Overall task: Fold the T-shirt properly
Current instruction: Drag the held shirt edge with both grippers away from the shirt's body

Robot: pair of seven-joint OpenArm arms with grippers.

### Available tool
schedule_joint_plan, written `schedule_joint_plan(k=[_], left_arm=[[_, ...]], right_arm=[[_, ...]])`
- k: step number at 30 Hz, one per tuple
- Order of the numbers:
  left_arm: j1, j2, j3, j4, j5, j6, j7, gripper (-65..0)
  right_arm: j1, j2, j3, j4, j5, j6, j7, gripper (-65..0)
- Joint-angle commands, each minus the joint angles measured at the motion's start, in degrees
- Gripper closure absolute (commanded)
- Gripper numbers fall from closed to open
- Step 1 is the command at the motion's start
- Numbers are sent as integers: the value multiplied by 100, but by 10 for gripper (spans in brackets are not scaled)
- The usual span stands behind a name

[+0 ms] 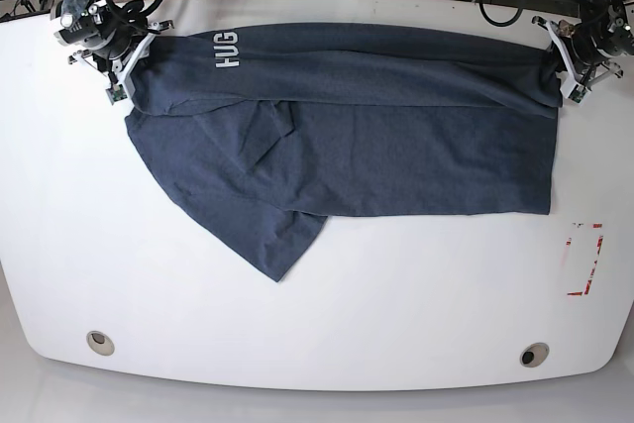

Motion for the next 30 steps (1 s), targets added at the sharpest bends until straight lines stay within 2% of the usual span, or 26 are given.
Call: schedule_joint_plan(k=[1, 3, 4, 8, 9, 11, 14, 17, 24, 30], left_arm=[[224, -119, -68, 115, 376, 101, 382, -69], [303, -110, -68, 212, 376, 101, 382, -71], [374, -101, -59, 282, 376, 101, 382, -71], [461, -84, -59, 476, 376, 101, 408, -103], [470, -84, -59, 546, 376, 101, 513, -139], [470, -84, -68, 625, 367, 101, 733, -204], [453, -84, -86, 836, 341, 101, 1023, -308], [453, -84, -86, 1276, 332, 101, 1146, -376], [435, -75, -77, 2216, 315, 101, 1551, -381], [-13, -66, -121, 2383, -204, 101, 2184, -379]], right_arm=[[-175, 114, 60, 78, -460, -56, -382, -141], [-201, 114, 60, 140, -460, -56, -382, -162], [-201, 96, 60, 201, -460, -56, -382, -192], [-289, 26, 60, 403, -460, -56, -382, -352], [-325, -45, 60, 491, -460, -56, -382, -433], [-333, -115, 77, 658, -460, -56, -382, -533], [-342, -177, 77, 940, -460, -56, -382, -642], [-351, -282, 86, 1151, -301, -56, -382, -650], [-307, -291, 253, 1239, 543, -56, -382, -650], [-201, -282, 288, 1230, 1272, -56, -373, -650]])
